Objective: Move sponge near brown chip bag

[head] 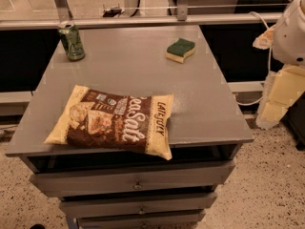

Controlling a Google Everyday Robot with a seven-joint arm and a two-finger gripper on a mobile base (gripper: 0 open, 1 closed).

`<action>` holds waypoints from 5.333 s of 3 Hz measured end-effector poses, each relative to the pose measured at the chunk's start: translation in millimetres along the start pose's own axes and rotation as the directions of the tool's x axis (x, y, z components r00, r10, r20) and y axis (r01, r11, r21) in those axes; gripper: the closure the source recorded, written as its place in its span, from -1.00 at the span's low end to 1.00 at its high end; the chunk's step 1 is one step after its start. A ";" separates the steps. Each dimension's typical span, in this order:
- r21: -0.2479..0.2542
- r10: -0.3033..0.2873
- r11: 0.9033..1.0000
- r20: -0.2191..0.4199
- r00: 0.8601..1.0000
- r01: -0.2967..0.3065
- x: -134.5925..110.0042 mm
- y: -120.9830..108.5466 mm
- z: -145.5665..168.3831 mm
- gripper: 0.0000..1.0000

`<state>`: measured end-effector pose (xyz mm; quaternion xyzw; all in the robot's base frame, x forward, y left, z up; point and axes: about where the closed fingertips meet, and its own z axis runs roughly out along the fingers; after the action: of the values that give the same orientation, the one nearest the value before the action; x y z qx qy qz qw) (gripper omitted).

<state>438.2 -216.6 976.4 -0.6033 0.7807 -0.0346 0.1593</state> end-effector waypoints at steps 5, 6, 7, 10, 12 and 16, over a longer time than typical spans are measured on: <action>0.169 0.136 0.961 0.398 0.907 -0.219 -60.8 -194.8 97.1 -1.00; 0.105 0.245 0.931 0.530 0.812 -0.349 -76.9 -229.1 121.6 -1.00; 0.053 0.303 0.906 0.610 0.732 -0.419 -98.6 -256.2 150.7 -1.00; 0.036 0.394 0.846 0.630 0.669 -0.533 -105.9 -288.3 228.6 -1.00; 0.015 0.418 0.831 0.643 0.642 -0.556 -108.5 -286.4 243.1 -0.05; -0.082 0.252 0.962 0.636 0.730 -0.261 -87.8 -222.2 143.7 1.00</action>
Offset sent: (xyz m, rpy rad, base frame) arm 0.0449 0.0042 -0.0330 0.0426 -0.0472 0.0310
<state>706.2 -173.0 913.1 -0.4640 0.7547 0.1902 0.4230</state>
